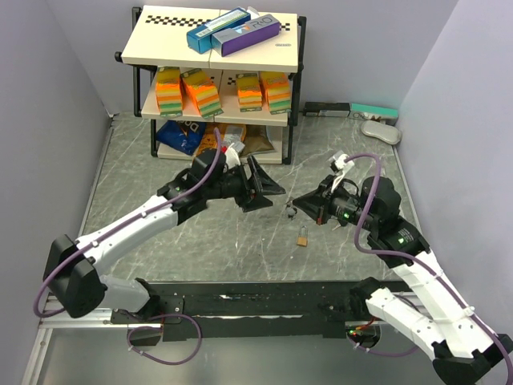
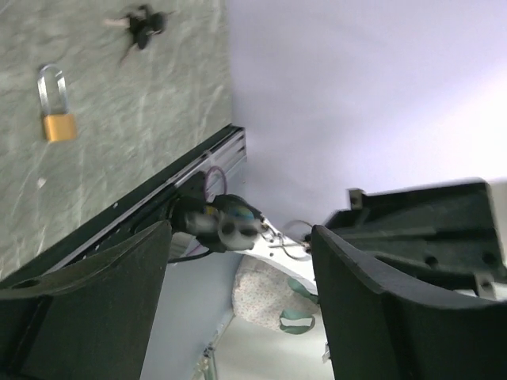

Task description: Unlock with the key

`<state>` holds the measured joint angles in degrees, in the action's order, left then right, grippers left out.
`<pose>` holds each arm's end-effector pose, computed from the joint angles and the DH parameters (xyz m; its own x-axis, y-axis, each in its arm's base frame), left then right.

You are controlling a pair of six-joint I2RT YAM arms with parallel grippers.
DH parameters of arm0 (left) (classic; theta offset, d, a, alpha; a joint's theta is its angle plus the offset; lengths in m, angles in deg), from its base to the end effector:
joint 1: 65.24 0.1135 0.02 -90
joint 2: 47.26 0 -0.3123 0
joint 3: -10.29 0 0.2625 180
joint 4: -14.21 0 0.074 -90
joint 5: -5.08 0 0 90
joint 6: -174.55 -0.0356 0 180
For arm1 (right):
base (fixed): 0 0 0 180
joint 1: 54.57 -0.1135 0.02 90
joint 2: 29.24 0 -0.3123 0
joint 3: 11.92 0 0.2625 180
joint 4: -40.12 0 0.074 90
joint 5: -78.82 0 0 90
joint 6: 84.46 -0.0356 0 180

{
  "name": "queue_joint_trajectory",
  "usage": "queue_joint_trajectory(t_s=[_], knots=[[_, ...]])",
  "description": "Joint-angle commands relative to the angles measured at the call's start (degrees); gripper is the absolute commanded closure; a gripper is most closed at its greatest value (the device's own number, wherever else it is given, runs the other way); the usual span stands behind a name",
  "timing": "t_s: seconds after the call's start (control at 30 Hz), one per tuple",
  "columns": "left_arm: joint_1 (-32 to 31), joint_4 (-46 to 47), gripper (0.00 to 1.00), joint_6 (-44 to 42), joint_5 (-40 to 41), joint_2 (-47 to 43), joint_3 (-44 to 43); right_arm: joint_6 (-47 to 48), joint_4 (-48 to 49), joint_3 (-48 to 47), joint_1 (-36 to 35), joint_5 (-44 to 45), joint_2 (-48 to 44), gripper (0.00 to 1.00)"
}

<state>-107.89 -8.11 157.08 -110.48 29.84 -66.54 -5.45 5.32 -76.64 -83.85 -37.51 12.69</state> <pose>0.2182 -0.2218 0.3759 -0.9473 -0.2973 -0.1191 0.0019 0.3664 -0.9304 0.1085 0.0789 0.4018 -0.3339 0.0087 -0.9426 -0.7672 0.5785 0.2771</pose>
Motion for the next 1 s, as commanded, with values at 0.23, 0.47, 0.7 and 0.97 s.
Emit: queue_joint_trajectory(t_s=[0.23, 0.47, 0.7, 0.97], knots=[[-0.8, 31.9, 0.27, -6.2, -4.1, -9.3, 7.0, -23.5, 18.2, 1.2, 0.4, -2.1, -0.3, 1.00], [-1.3, 32.6, 0.28, -9.0, -3.9, -10.4, 7.8, -34.0, 24.7, 2.0, 4.4, -5.3, -1.5, 1.00], [-2.3, 33.0, 0.38, -9.1, -5.5, -7.9, 6.5, -37.9, 29.6, 3.8, 6.3, -8.3, -1.7, 1.00], [-3.5, 35.8, 0.53, -8.4, -6.8, -5.9, 5.3, -41.0, 33.3, 5.1, 7.5, -11.3, -0.9, 1.00]])
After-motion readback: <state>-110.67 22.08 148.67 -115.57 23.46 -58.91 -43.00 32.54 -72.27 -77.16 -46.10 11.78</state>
